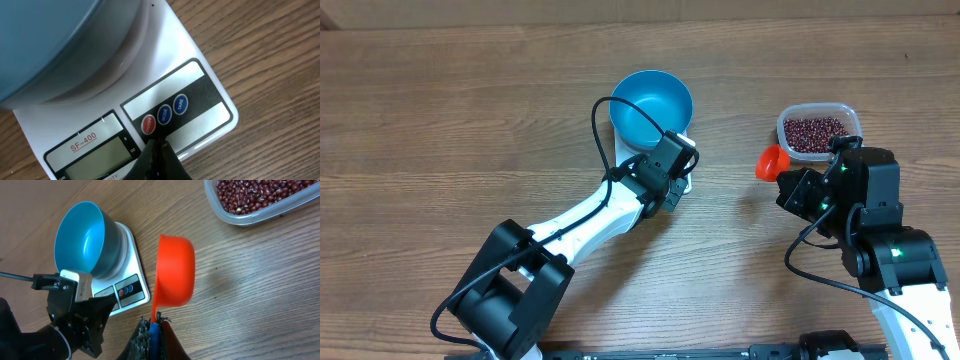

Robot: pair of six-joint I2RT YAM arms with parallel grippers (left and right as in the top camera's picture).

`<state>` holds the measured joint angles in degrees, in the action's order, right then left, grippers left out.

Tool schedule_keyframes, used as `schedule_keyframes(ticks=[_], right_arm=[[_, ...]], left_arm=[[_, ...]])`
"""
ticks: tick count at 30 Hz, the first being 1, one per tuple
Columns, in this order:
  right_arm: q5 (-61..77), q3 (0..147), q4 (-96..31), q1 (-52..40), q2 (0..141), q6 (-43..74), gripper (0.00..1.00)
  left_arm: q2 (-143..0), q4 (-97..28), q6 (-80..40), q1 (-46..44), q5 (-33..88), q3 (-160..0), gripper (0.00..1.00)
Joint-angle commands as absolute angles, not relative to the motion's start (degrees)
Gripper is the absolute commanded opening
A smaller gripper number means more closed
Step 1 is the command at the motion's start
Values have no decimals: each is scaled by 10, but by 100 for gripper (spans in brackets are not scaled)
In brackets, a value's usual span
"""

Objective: Scoop item into bowl and weigh 150g on scale

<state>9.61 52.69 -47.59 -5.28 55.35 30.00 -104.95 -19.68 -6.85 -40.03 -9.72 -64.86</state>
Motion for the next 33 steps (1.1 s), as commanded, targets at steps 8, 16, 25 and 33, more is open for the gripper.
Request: schedule_keyframes(ticks=[8,16,25,33], right_arm=[[91,538,-471,-51,551,300,4],[93,538,-473,-51,551,299,4],[93,538,-473,-51,551,300,4],[93,538,-473,-51,551,300,4]], left_arm=[[-1065,-191,-58,-397,-116,-644,4],[-1075,-185,-58,-397,-126,-644,4],[-1075,-179,-58,-397,-126,-644,4],[-1075,-177,-58,-397,-126,-644,4]])
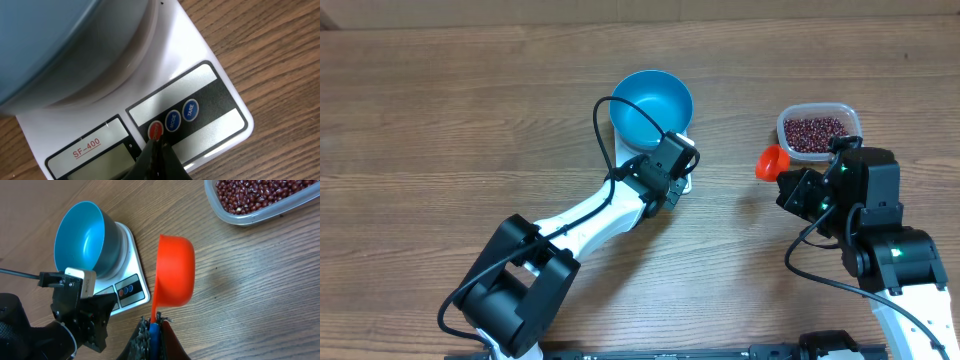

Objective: Scoop item into bowl and weigh 150g on scale

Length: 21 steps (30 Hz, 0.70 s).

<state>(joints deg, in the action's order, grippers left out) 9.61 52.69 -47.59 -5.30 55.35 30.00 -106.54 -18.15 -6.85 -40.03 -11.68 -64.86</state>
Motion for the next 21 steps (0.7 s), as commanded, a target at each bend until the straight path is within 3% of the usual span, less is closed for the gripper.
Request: schedule_keyframes(ticks=[1,21], right_arm=[[93,538,-473,-51,551,300,4],[97,538,-473,-51,551,299,4]], left_arm=[[-1075,-176,-58,-397,-126,-644,4],[-1076,-173,-60,-397,-124,-642,4]])
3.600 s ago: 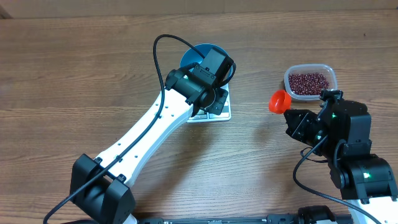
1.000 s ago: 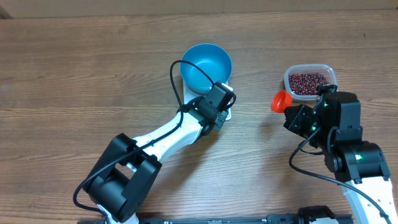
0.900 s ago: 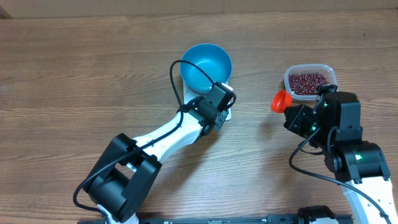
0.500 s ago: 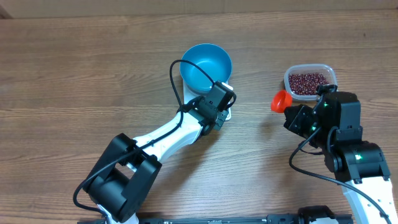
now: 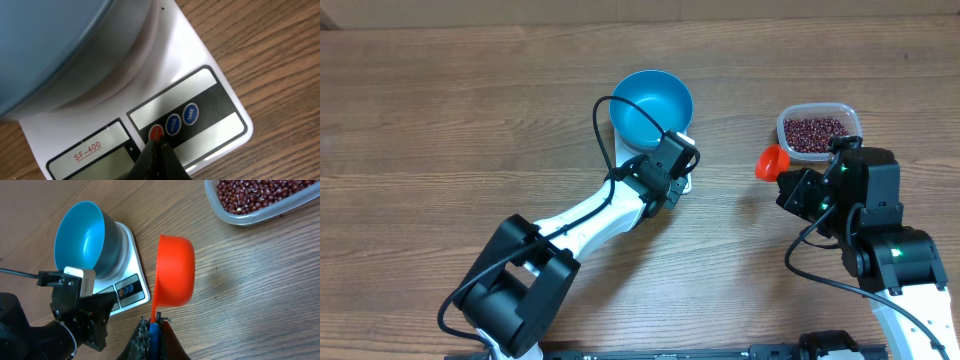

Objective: Scoop item into bowl and weigh 150g on scale

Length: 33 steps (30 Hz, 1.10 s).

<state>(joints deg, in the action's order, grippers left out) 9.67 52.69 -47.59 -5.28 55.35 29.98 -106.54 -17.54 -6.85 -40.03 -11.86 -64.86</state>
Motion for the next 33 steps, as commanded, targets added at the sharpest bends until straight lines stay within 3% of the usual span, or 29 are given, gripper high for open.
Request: schedule_keyframes(ticks=[1,33], right_arm=[[97,538,-473,-51,551,300,4],[97,538,-472,-51,551,299,4]], left_arm=[[-1076,-173,-60,-397,-124,-642,4],[-1101,-155,-73,-394,-147,-642,4]])
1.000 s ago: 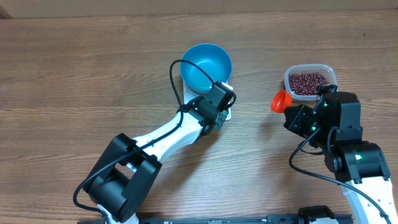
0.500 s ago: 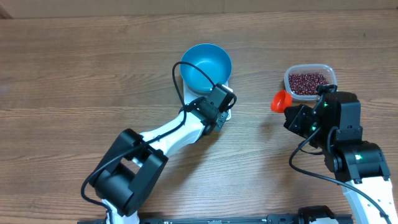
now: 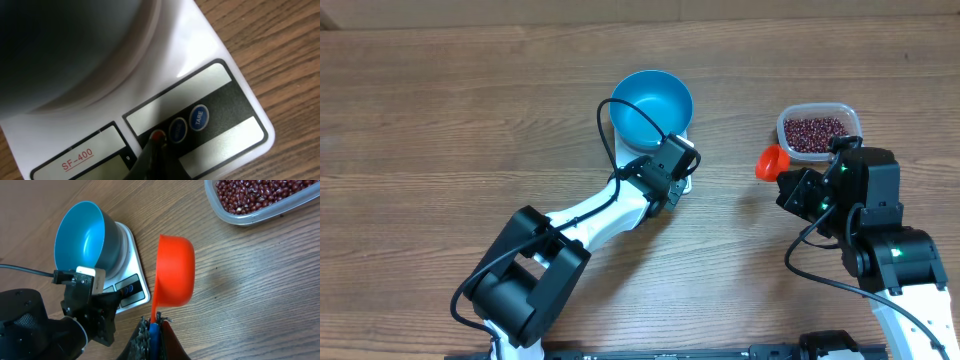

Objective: Scoop item into bowl and weigh 150g on scale

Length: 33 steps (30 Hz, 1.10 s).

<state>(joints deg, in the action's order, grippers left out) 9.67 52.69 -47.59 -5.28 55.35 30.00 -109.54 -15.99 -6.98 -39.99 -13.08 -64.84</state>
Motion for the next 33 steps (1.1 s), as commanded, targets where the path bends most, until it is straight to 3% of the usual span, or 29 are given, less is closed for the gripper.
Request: schedule_keyframes(ticks=[1,33], right_arm=[[97,538,-472,-51,551,299,4],[101,538,-473,-51,551,299,4]], left_arm=[[-1101,-153,-72,-394,-148,-642,4],[-1102,-145,-62,-393,-124,-642,4]])
